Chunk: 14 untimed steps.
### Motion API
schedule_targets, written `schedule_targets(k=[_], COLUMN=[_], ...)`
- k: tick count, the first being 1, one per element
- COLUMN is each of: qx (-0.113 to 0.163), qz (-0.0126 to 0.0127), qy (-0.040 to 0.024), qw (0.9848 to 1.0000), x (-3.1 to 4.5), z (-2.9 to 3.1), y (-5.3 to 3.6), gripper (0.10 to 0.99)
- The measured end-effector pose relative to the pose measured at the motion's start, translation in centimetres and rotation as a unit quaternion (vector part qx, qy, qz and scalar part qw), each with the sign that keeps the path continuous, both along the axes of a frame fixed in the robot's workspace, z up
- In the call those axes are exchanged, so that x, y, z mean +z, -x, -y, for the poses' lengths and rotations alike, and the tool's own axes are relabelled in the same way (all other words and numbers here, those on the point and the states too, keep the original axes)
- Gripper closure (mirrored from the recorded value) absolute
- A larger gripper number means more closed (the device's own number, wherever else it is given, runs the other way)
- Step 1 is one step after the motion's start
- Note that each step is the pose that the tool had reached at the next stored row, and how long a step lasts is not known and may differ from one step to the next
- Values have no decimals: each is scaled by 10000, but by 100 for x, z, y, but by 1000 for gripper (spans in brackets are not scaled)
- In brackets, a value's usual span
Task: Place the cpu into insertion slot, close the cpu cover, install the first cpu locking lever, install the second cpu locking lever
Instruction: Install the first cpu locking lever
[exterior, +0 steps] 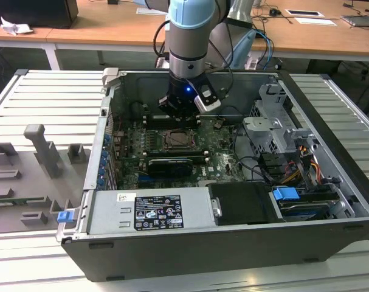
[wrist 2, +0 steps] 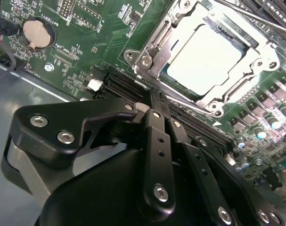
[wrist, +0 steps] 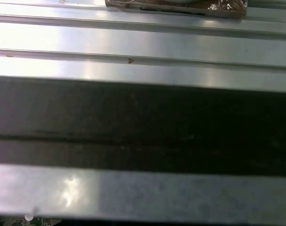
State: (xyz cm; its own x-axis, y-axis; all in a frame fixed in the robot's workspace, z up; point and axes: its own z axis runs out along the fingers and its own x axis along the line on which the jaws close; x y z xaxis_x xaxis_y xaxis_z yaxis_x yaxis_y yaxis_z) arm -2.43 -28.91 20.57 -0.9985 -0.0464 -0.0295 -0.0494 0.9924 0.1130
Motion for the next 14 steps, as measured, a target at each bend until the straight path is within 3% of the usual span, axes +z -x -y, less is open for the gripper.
schedule_targets(k=[7, 12, 14], qx=[1, 2, 1], qz=[0, 2, 0], qy=[7, 9, 60], qw=[10000, 10000, 10000], x=[-29, 6, -4], z=[0, -1, 0], y=[-2, -3, -3], gripper=[980, 980, 980])
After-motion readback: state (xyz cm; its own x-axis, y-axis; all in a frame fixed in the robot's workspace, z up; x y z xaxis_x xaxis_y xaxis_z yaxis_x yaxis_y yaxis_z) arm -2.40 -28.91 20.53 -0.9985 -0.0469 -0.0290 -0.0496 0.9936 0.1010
